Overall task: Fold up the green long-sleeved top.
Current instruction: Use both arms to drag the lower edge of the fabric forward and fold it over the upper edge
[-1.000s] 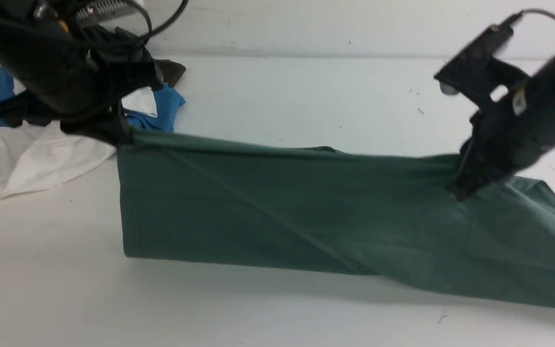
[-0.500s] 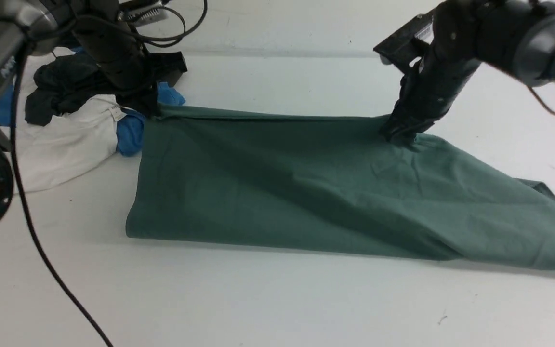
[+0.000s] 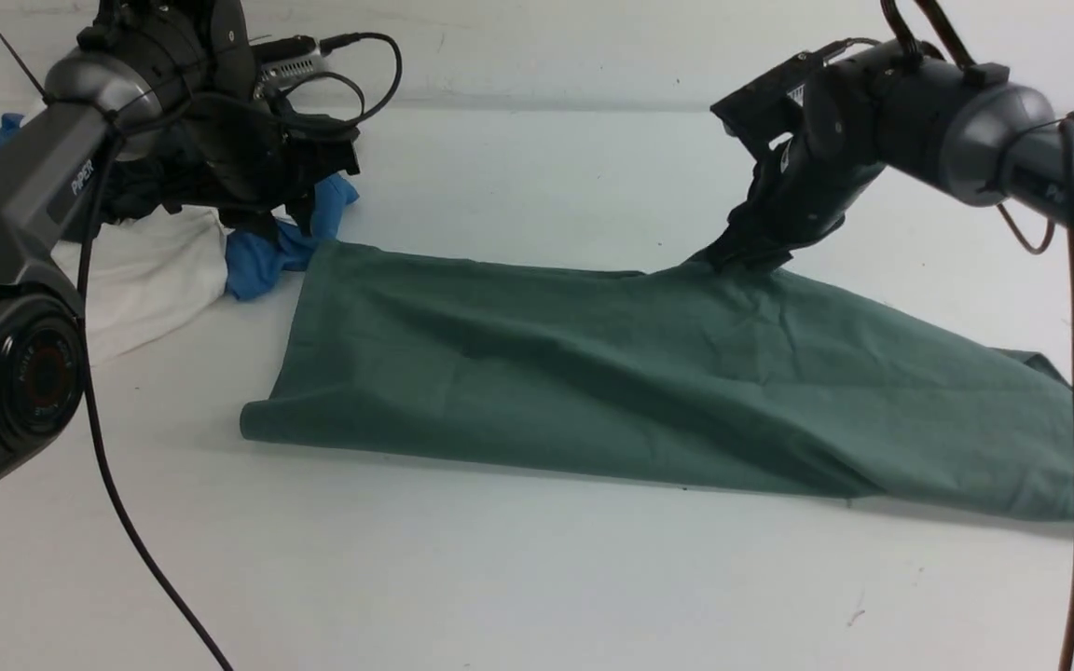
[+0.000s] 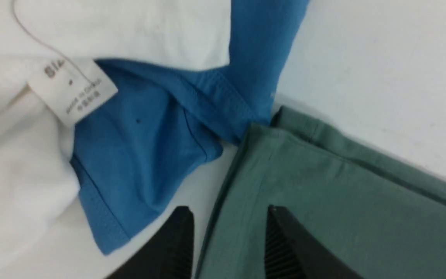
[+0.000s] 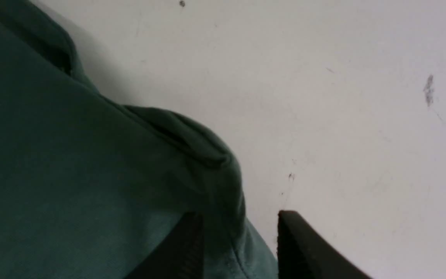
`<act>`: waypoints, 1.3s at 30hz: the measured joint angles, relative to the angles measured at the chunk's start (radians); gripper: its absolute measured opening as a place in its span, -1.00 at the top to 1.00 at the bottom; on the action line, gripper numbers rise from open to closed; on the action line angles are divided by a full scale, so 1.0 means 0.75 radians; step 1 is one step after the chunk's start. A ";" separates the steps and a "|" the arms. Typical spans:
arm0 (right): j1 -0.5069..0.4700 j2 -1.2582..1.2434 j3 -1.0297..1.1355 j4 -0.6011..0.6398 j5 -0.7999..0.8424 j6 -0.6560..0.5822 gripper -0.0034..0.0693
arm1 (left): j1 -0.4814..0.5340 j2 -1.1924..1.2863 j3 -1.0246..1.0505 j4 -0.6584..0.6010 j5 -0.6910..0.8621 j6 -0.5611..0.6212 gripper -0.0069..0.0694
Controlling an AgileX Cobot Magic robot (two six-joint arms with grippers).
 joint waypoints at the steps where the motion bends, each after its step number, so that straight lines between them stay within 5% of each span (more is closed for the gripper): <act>1: 0.000 0.000 0.000 -0.011 -0.002 0.017 0.04 | 0.000 0.000 -0.001 0.008 -0.008 0.000 0.08; 7: 0.004 -0.028 0.000 -0.155 0.155 0.172 -0.28 | 0.000 -0.037 -0.001 -0.039 0.054 0.043 -0.02; 12: 0.012 -0.125 0.000 -0.174 0.408 0.204 -0.23 | -0.018 -0.102 -0.003 -0.150 0.178 0.230 0.43; 13: 0.004 -0.173 0.000 -0.146 0.446 0.195 -0.07 | -0.044 -0.118 -0.003 -0.171 0.193 0.297 0.65; 18: -0.144 -0.302 0.059 0.048 0.459 0.188 0.69 | -0.161 -0.188 0.101 -0.198 0.194 0.453 0.83; 25: -0.482 -0.454 0.276 0.264 0.473 0.188 0.93 | -0.309 -0.275 0.402 -0.184 0.194 0.490 0.83; 32: -0.594 -0.417 0.370 0.325 0.475 0.094 0.55 | -0.341 -0.253 0.573 -0.055 0.190 0.482 0.83; 36: -0.595 -0.316 0.372 0.344 0.470 0.016 0.00 | -0.341 -0.209 0.580 0.030 0.186 0.471 0.83; 39: -0.595 -0.259 0.372 0.349 0.470 0.004 -0.22 | -0.341 -0.184 0.580 0.052 0.184 0.467 0.83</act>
